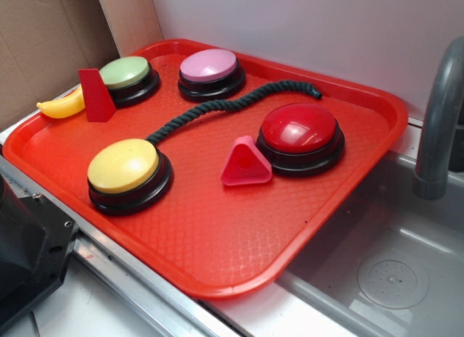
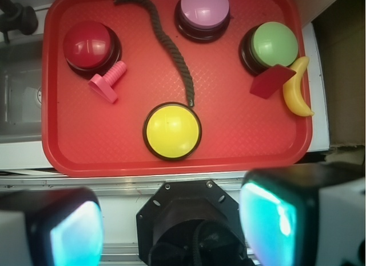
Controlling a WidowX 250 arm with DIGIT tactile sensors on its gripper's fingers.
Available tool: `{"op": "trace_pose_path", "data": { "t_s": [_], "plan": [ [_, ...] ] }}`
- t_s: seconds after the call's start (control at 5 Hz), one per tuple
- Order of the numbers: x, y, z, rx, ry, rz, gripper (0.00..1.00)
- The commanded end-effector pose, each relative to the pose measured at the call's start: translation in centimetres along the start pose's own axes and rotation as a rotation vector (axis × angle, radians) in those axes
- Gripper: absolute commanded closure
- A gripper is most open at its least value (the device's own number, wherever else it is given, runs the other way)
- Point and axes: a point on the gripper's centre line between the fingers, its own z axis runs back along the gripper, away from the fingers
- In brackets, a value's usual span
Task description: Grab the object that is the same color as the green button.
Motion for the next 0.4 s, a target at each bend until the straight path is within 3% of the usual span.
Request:
{"op": "trace_pose_path", "data": {
  "t_s": [0.0,0.2],
  "plan": [
    [0.0,0.0,0.0,0.000,0.000,0.000,0.00],
    [1.6,0.7,-1.4,0.001,-0.038,-0.050,0.00]
  ]
}}
